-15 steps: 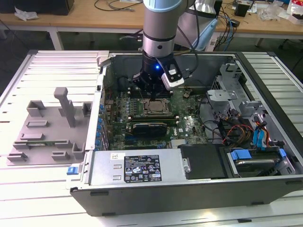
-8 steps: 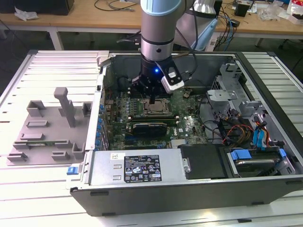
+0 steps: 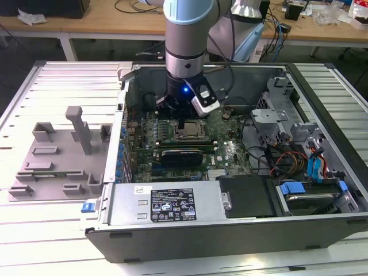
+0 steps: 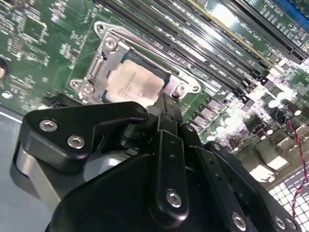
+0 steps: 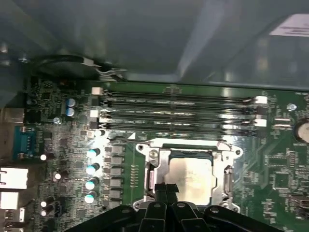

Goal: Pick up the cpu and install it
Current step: 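Close the cpu cover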

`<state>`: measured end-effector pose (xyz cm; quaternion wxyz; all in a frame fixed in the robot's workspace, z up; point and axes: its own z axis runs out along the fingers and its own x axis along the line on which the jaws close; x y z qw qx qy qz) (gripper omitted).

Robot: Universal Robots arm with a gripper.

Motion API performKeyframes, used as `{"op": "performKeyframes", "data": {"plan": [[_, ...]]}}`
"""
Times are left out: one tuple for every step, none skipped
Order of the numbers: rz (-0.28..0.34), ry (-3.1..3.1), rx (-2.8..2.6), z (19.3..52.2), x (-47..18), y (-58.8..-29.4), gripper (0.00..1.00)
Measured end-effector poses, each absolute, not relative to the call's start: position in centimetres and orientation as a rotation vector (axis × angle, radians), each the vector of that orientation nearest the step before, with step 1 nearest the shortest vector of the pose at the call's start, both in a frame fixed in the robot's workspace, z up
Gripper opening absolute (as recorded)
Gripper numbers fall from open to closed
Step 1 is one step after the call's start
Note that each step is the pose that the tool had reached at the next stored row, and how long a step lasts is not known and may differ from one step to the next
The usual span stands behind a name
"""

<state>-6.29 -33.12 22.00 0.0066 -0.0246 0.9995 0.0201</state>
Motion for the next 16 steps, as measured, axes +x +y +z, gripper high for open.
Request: {"op": "performKeyframes", "data": {"plan": [[0.063,3.127,-0.087,21.7,-6.5,-33.1,0.11],[0.063,3.127,-0.095,21.5,-6.6,-33.1,0.11],[0.063,3.127,-0.098,21.4,-6.6,-33.1,0.11],[0.062,3.127,-0.100,21.4,-6.6,-33.1,0.11],[0.063,3.126,-0.103,21.3,-6.6,-33.1,0.11],[0.063,3.126,-0.107,21.1,-6.6,-33.1,0.11],[0.063,3.126,-0.109,21.0,-6.6,-33.1,0.11],[0.063,3.126,-0.111,20.9,-6.6,-33.1,0.11],[0.063,3.126,-0.112,20.8,-6.6,-33.0,0.11],[0.063,3.126,-0.113,20.7,-6.6,-32.7,0.11],[0.063,3.126,-0.115,20.6,-6.6,-32.5,0.11],[0.063,3.126,-0.118,20.4,-6.6,-32.5,0.11],[0.061,3.127,-0.120,20.3,-6.6,-32.5,0.11],[0.061,3.127,-0.120,20.3,-6.6,-32.5,0.11],[0.062,3.127,-0.120,20.2,-6.6,-32.5,0.11],[0.063,3.126,-0.120,20.2,-6.6,-32.4,0.11]]}}
